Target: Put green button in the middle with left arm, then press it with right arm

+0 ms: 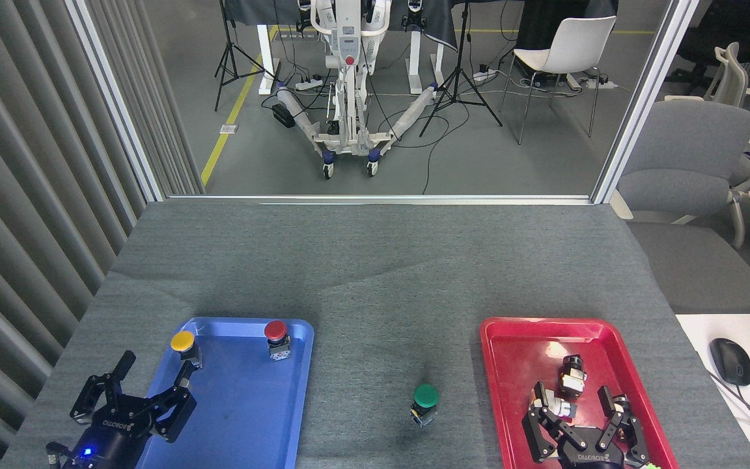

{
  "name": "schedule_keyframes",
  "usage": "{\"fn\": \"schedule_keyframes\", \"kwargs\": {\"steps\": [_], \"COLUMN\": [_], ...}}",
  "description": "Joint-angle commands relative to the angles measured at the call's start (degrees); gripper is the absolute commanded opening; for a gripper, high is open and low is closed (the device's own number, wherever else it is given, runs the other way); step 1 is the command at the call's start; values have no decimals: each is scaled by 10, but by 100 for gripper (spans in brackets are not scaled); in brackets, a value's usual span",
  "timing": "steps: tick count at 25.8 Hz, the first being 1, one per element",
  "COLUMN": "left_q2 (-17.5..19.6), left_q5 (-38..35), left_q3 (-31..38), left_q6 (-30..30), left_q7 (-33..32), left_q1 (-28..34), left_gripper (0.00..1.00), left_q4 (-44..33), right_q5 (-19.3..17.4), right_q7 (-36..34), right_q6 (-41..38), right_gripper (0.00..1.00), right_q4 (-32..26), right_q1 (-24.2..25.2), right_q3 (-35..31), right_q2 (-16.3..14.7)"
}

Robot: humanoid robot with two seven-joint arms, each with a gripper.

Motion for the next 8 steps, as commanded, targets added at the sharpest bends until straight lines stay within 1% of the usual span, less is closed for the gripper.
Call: {"fn": "schedule_keyframes", "kwargs": {"steps": [1, 3, 5, 8], "left_q2": [-1, -1, -1, -7], "left_q5": [0, -3, -2, -3], "left_q3": [-1, -4, -6, -7], "left_q6": [-1, -2, 0, 0], "left_q7": [0, -2, -4, -21], "left_q1": [-5, -9, -7, -3], "left_gripper": [99, 99, 99, 99], "left_q4": [4, -4, -29, -29], "right_q5": [-3, -4, -4, -4], "right_q7": [0, 0, 0, 1], "right_q6": [-2, -1, -1, -1], "right_gripper": [100, 100, 100, 100], "right_q4": [0, 0, 0, -1], "right_q1": [1, 0, 0, 1], "right_q3": [0, 0, -2, -3], "right_q2": [-3, -4, -3, -2]}}
